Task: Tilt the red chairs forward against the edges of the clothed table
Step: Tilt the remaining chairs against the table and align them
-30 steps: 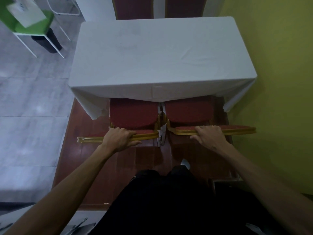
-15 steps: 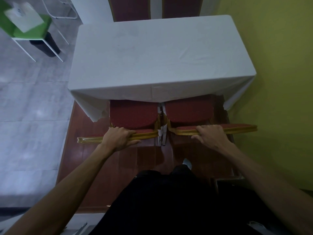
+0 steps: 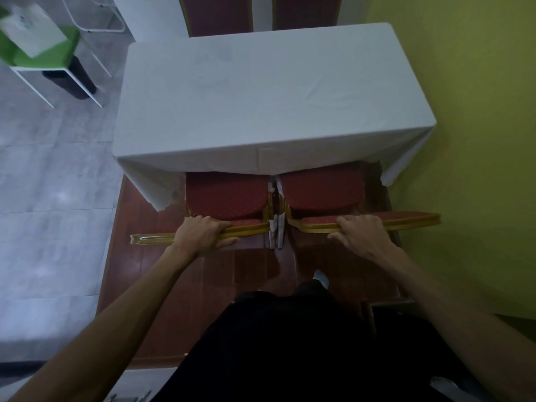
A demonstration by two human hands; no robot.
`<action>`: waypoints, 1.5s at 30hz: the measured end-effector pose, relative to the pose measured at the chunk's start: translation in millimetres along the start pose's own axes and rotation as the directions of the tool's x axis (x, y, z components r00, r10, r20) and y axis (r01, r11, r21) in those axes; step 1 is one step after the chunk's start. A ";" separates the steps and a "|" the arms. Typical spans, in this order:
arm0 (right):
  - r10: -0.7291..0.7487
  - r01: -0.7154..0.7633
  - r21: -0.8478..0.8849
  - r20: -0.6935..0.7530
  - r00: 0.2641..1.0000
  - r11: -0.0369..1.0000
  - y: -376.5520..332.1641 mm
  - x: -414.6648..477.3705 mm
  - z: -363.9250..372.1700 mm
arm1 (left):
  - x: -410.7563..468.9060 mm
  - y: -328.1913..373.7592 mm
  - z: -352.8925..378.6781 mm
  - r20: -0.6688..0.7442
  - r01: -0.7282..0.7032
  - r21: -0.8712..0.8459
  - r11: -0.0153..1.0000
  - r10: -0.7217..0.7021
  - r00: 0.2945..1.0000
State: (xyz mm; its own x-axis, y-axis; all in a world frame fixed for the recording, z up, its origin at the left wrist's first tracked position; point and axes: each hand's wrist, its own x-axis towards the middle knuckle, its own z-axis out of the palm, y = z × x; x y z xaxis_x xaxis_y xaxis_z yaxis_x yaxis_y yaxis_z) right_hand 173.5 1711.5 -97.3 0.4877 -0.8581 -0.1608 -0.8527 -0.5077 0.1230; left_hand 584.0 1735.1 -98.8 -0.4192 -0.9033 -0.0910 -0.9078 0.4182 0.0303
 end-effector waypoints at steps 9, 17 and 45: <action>0.006 -0.006 0.031 -0.011 1.000 1.000 -3.0 -1.0 -1.4 | 0.5 -0.3 -3.2 -0.005 -0.012 -0.001 1.000 0.012 1.000; 0.022 -0.021 0.082 -0.009 1.000 0.996 3.7 2.0 -1.6 | 0.6 2.8 -7.6 -0.023 0.002 -0.029 1.000 -0.003 1.000; -0.010 0.008 -0.018 -0.121 0.993 1.000 4.3 -1.6 8.3 | -3.7 8.5 0.1 0.020 0.124 0.012 0.992 -0.125 0.992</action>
State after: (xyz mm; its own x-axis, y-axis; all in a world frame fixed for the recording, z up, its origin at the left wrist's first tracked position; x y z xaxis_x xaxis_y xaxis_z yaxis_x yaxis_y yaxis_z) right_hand 167.4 1711.3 -104.6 0.5150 -0.8562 -0.0421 -0.8455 -0.5154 0.1392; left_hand 577.8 1742.0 -98.3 -0.3025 -0.9463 -0.1138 -0.9527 0.3037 0.0071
